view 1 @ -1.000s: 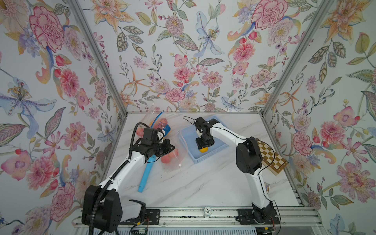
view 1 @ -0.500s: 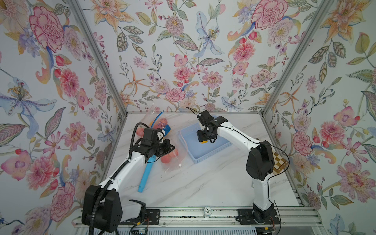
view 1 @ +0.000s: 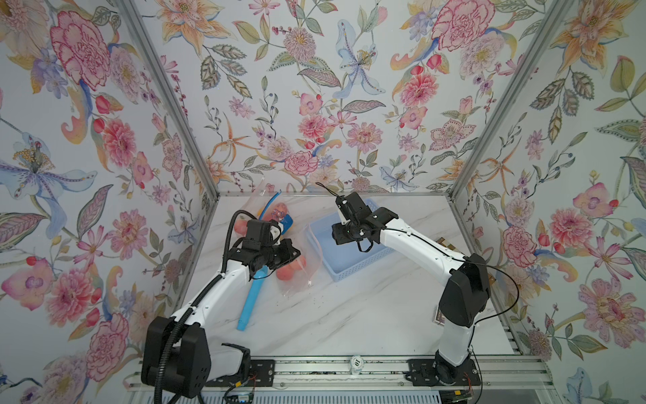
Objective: Place the peach in a zip-top bag and seal the zipper
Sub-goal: Pick up the peach from the basket, then place the peach in the zipper food storage bag.
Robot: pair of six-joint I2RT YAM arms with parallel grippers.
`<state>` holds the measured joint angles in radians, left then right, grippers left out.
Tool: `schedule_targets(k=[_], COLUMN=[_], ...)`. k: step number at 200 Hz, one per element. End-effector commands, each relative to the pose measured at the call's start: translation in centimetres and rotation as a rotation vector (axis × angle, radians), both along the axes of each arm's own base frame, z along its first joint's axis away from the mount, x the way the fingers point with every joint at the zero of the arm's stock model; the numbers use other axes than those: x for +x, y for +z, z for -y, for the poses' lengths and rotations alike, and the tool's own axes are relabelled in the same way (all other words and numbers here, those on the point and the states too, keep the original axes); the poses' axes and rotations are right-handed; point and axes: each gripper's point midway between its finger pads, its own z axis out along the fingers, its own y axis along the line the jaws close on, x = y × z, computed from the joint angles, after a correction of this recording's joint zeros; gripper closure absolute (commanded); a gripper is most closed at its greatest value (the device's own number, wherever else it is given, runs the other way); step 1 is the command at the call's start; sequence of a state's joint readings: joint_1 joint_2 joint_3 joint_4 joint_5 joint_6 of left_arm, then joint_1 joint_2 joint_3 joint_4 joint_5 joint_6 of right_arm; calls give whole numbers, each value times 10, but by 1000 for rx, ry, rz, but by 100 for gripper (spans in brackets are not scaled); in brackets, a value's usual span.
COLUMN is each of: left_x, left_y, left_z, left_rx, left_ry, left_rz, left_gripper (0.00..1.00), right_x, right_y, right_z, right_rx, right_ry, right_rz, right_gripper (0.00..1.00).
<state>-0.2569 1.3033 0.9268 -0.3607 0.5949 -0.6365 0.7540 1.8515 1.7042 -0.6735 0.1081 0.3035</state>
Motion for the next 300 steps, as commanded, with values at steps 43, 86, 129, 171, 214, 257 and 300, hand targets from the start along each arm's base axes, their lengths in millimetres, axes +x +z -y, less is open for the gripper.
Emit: schedule_targets(k=[43,86,129,171,214,257,300], left_x=[7,5,1,-3,-7,-8,-8], left_y=[5,13,18,22,30,35,38], left_z=[-1,0,2,3,6,5,8], left_rx=[-9,-23,-32,-38,-56,-56,-77], left_ry=[9,-1,-15,-27,-51,-51,-58], left_rz=[14,26,30,35,42,53,55], left_gripper=[100,100,100,100,100,100,100], right_x=[-33,-39,-35,-30,-26,-30,-34], right_y=[57,50,30,14,5,10,16], right_z=[-55,-77,-93,-97,-99,-102,-100], right_rx=[285,331,310,286,270,276,277], right_ry=[144,186,202,191,177,192,197], right_rz=[170,154,117,94,88,94,103], right_gripper=[51,51,49,45,38,25,22])
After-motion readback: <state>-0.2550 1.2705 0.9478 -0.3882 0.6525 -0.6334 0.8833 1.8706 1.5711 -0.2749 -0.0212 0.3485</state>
